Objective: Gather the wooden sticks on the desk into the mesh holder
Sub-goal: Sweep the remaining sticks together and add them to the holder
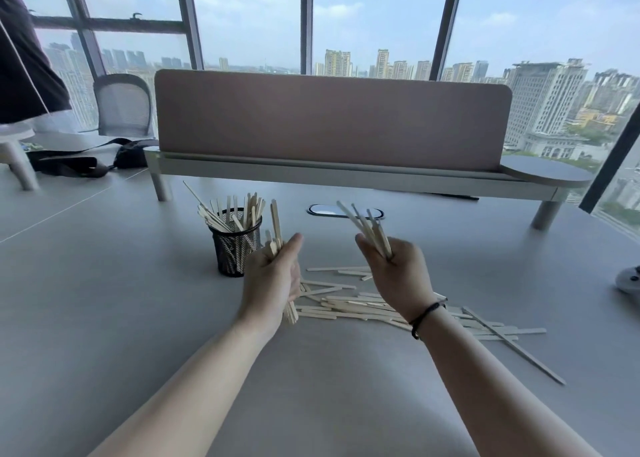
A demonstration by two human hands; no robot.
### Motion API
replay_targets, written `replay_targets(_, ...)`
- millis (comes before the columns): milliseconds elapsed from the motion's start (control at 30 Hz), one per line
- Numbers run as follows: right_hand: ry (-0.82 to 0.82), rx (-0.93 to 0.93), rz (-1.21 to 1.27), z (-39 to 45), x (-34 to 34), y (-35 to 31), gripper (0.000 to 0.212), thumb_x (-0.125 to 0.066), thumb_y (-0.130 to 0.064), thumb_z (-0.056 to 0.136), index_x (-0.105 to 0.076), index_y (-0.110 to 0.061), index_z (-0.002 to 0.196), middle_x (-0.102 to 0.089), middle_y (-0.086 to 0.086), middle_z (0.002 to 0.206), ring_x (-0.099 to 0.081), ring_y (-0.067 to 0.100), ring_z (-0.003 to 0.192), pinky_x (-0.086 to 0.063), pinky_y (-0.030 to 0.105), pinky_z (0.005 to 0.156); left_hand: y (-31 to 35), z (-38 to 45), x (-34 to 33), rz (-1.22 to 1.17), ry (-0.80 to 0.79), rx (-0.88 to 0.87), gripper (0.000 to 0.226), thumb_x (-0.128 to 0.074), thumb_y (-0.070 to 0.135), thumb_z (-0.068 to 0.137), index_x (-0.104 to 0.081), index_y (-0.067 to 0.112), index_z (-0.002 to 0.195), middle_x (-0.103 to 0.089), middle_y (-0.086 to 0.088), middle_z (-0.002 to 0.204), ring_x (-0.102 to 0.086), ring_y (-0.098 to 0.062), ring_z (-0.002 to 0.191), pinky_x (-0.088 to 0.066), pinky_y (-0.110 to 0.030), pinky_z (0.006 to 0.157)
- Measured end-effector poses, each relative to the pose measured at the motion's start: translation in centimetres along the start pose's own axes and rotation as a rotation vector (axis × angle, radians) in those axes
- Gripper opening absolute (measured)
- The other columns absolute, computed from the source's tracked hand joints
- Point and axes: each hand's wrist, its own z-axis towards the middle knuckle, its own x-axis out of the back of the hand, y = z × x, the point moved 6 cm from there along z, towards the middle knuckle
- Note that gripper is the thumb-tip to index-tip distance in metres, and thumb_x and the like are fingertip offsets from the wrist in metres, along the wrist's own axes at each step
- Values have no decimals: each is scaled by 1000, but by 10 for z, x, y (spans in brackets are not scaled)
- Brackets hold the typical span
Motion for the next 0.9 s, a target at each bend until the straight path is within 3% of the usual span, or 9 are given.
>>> replay_targets(133,-53,-114,493,-4,-5,-29,62,-59,-46,93,-30,-4,56,-27,10,53,-22,23,49,-20,40,46,3,-10,-3,-6,-2,23,60,-58,21,100,-29,21,48,-25,3,42,-18,-13,37,-15,-22,44)
replay_targets(233,-111,-140,703,-10,-13,-47,56,-58,-39,95,-36,-20,47,-28,0,44,-21,15,40,-19,28,46,-3,-15,-5,22,-29,36,57,-60,20,99,-33,18,49,-28,4,42,-21,-12,35,-20,-18,41)
replay_targets(333,-120,-196,880,-10,-15,-61,63,-51,-31,101,-41,-22,39,-25,-6,41,-17,12,37,-15,24,47,-7,-16,-7,43,-75,15,55,-60,19,99,-36,17,49,-30,1,42,-23,-12,34,-21,-18,41)
replay_targets(433,-49,-276,1041,-2,-5,-67,62,-51,-34,101,-27,-25,44,-18,-4,45,-11,12,41,-9,26,47,-9,-15,-6,41,-91,13,56,-59,20,99,-36,18,48,-29,0,43,-22,-12,35,-20,-18,42)
replay_targets(567,15,-296,1075,12,4,-67,59,-54,-39,99,-15,-21,57,-15,0,49,-9,16,44,-8,29,47,-10,-14,-5,41,-82,14,57,-58,23,100,-34,20,47,-26,-1,44,-20,-12,36,-19,-19,42)
replay_targets(733,5,-322,949,14,-17,-50,58,-57,-36,98,-24,-23,52,-17,2,51,-9,18,50,-11,28,46,-11,-14,-6,50,-78,14,56,-61,25,97,-34,16,49,-27,0,44,-20,-13,38,-17,-22,44)
replay_targets(900,-79,-344,881,3,-38,-37,56,-60,-30,97,-44,-25,43,-21,2,51,-13,16,49,-12,28,47,-9,-15,-5,81,-62,31,60,-61,23,98,-36,23,44,-30,4,41,-22,-13,35,-21,-22,44)
